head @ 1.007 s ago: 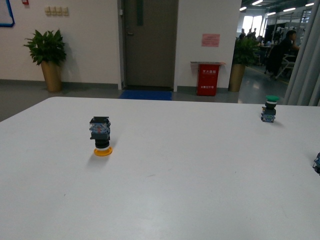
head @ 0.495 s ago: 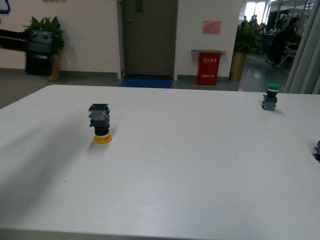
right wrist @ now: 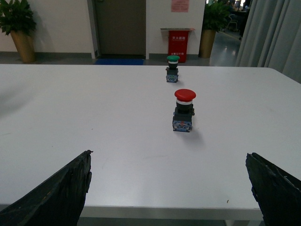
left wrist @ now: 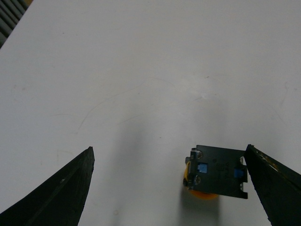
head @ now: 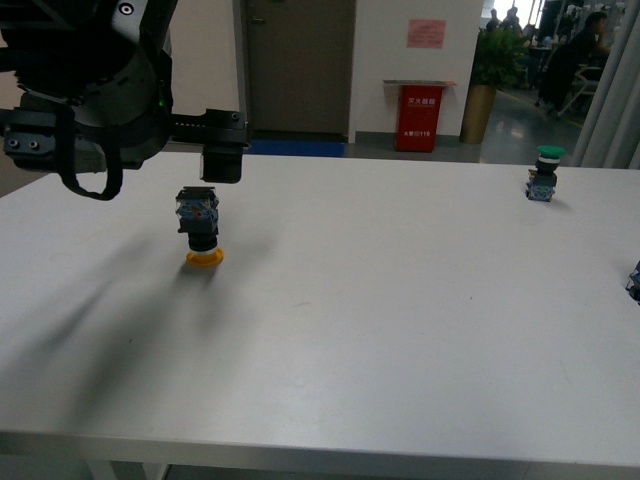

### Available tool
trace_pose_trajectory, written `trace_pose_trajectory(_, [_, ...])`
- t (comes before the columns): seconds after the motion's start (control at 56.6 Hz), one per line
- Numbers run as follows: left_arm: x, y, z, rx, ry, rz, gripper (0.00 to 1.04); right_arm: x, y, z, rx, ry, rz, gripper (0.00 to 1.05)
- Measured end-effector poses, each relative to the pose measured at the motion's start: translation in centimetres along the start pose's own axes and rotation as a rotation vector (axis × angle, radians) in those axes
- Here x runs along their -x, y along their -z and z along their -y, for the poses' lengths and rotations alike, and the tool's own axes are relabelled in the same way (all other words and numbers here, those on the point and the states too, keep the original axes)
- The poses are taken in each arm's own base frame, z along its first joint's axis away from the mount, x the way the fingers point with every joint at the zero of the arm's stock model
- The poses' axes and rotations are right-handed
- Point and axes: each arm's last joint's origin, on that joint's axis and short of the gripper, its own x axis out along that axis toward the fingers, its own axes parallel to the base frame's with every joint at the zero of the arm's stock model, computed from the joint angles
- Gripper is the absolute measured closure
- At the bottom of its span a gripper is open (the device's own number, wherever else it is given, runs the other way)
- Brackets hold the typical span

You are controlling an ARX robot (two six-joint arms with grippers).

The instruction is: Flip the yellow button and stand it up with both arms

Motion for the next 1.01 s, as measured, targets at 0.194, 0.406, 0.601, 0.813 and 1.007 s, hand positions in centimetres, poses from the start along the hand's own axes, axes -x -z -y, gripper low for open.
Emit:
trace_pose_trajectory(0.194, [-0.9,0.4,0.7,-0.003,0.008,-0.018,0.06,0.0,0.0,0.0,0.0,0.0,0.0,0.07])
trace_pose_trajectory(0.406, [-1.9,1.1,1.2,-0.006,0.023,-0.039,0.06,0.0,0.0,0.0,0.0,0.0,0.0,0.07])
trace_pose_trajectory(0.601, [-2.5,1.6,1.4,-0.011,0.027,-0.049,0.11,0.0,0.0,0.0,0.0,0.0,0.0,0.07])
trace_pose_trajectory(0.813, [-2.6,1.5,1.5,-0.009,0.039,-0.047,0.44,0.0,0.0,0.0,0.0,0.0,0.0,0.07])
trace_pose_trajectory(1.007, [-2.6,1.4,1.6,-0.006,0.047,-0.041,0.68,0.0,0.0,0.0,0.0,0.0,0.0,0.07])
